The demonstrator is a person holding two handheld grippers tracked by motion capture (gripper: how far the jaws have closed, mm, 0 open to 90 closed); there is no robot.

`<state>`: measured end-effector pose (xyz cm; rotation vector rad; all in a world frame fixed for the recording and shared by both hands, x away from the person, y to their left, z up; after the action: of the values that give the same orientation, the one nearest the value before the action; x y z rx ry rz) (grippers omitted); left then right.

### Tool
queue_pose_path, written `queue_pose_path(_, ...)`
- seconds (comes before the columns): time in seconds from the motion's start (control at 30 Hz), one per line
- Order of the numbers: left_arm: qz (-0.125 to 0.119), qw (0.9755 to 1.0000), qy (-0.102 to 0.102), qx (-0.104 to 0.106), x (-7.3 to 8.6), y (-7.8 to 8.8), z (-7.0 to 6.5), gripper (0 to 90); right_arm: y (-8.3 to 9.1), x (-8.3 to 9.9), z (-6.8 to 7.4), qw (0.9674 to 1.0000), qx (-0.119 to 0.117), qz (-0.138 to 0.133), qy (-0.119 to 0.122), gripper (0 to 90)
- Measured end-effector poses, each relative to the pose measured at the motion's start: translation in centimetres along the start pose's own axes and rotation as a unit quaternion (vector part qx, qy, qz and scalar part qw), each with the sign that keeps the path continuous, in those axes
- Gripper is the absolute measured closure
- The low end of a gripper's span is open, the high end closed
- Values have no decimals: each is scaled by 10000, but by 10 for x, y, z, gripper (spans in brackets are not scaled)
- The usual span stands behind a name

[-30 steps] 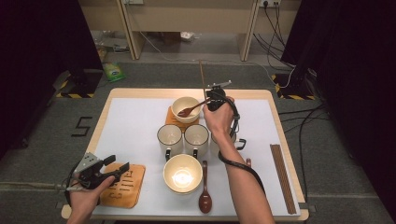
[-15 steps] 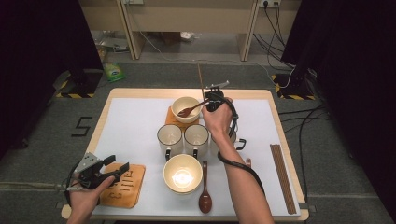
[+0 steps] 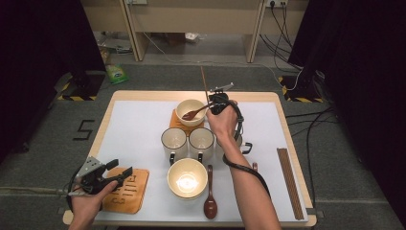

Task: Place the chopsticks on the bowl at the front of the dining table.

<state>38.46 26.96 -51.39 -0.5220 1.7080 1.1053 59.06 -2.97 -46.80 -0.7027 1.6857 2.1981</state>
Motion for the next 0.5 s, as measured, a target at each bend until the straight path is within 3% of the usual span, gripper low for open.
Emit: queue_pose_path(0.5, -5, 10000, 15, 2, 0, 0, 0, 264, -5, 3, 1, 9998, -29, 212, 45, 861)
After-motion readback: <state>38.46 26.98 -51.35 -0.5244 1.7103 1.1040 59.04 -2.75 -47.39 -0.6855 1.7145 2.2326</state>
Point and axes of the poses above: each handheld gripper's, and its own axes: y roughly backward along the jaws, x roughly out of its underside, z roughly to its left, the point moved 10 cm from there along -y, roughly forward along the jaws, and after that the axes turned 7 degrees about -y, right-handed, at the moved point
